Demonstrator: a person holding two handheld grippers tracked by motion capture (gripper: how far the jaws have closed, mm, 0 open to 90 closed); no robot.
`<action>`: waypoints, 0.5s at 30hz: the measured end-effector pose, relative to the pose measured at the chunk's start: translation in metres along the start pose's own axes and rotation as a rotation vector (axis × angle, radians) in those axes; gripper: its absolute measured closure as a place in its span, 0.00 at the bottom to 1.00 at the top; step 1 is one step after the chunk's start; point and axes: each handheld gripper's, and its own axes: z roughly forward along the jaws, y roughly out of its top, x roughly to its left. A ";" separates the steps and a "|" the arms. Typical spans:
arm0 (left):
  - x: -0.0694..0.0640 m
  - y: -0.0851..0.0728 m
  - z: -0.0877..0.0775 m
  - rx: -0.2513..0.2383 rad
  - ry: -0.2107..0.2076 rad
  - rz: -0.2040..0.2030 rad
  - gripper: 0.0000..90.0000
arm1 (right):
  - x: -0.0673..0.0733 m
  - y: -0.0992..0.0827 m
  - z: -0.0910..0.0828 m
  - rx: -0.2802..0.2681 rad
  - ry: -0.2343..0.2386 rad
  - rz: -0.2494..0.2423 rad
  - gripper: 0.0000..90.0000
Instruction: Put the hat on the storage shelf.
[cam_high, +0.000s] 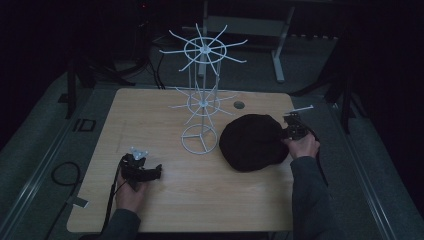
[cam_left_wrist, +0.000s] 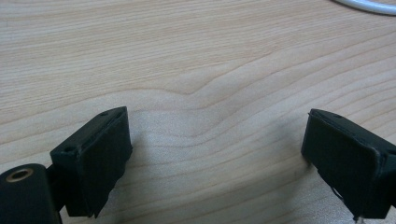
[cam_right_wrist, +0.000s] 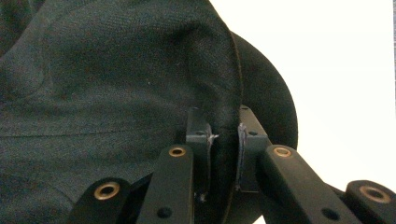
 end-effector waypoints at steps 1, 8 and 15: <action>0.000 0.000 0.000 0.000 0.000 0.000 0.10 | -0.001 0.001 -0.001 -0.006 0.009 0.005 0.88; 0.000 0.000 0.000 0.000 -0.001 0.001 0.10 | -0.009 0.002 -0.011 -0.024 0.070 0.054 0.88; -0.001 0.000 0.000 -0.001 -0.001 0.000 0.10 | -0.017 0.002 -0.019 -0.050 0.134 0.093 0.88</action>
